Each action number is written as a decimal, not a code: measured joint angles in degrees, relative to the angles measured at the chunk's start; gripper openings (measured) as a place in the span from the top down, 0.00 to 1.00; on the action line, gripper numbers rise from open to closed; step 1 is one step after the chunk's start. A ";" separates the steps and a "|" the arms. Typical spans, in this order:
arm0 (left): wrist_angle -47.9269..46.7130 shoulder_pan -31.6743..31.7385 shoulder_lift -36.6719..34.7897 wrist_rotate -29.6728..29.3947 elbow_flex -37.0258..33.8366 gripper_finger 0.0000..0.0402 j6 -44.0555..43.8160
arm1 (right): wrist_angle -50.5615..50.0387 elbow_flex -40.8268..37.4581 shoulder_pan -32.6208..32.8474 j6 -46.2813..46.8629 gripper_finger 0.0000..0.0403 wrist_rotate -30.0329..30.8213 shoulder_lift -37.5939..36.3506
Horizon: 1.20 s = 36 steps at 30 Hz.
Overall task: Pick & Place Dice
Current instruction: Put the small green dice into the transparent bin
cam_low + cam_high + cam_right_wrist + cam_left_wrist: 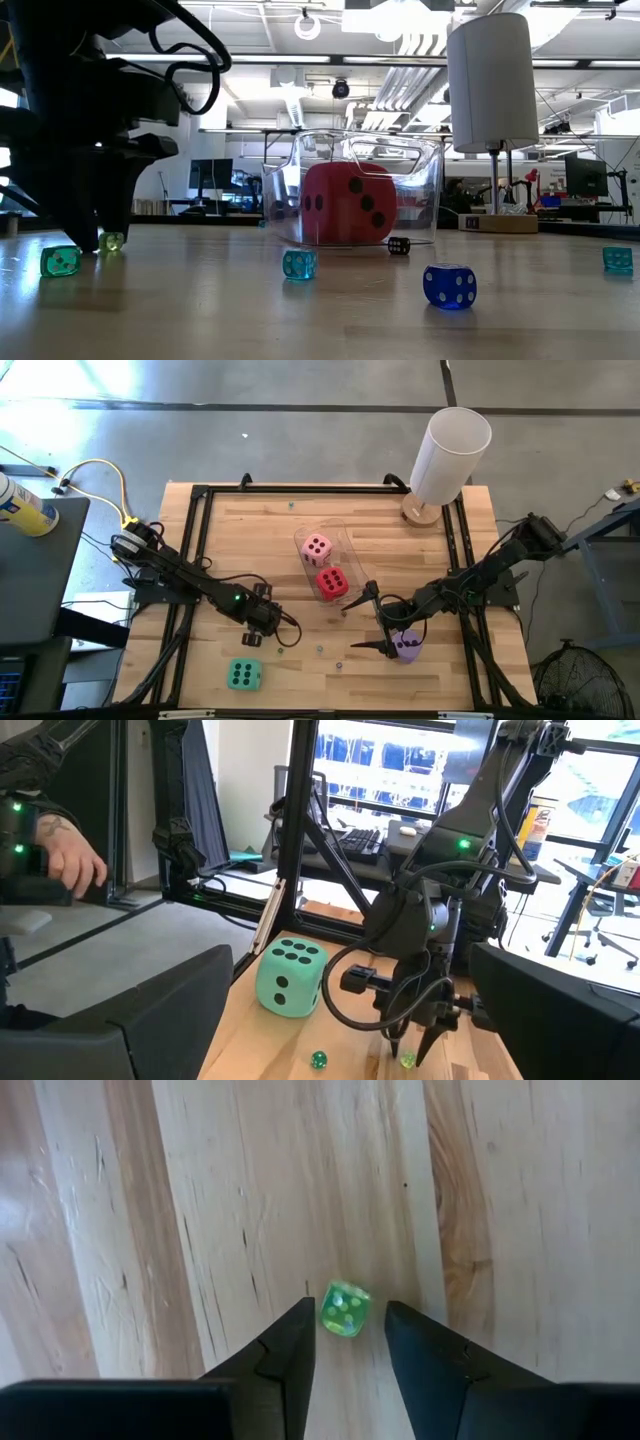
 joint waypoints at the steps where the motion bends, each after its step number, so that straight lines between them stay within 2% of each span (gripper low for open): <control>1: 0.18 0.00 0.00 -0.17 0.01 0.70 0.44 | 0.00 0.00 0.00 0.00 0.01 0.01 0.00; 27: -1.17 -1.14 0.24 -0.54 0.13 0.70 -0.56 | -0.13 0.00 0.02 0.00 0.01 0.01 0.00; 36: -1.54 -1.25 0.24 -0.13 0.13 0.81 1.04 | -0.15 0.00 0.00 0.00 0.01 0.01 0.02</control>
